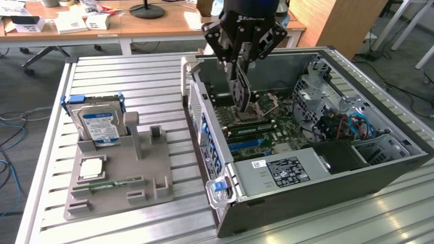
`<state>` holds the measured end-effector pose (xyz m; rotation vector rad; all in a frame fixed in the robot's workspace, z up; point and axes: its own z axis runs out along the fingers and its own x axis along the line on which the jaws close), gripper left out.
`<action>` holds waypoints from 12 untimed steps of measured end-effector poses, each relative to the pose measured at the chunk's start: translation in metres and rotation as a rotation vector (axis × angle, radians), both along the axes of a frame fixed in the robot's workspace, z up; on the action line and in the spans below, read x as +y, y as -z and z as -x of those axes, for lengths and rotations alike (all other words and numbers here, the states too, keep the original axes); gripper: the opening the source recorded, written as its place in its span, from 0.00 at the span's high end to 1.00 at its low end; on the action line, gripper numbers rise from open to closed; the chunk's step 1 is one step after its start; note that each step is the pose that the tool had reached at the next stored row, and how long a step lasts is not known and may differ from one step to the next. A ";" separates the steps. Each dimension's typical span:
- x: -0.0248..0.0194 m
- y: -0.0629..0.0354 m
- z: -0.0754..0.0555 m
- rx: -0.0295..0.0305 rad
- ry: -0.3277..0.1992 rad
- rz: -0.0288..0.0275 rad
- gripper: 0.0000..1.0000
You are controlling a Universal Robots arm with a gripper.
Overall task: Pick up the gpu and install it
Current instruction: 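Pick up the gpu and move the gpu toward the slot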
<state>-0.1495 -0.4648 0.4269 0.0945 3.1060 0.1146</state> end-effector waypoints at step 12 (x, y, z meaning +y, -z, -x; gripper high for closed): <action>0.0011 0.0000 -0.048 0.0001 0.000 -0.0073 0.74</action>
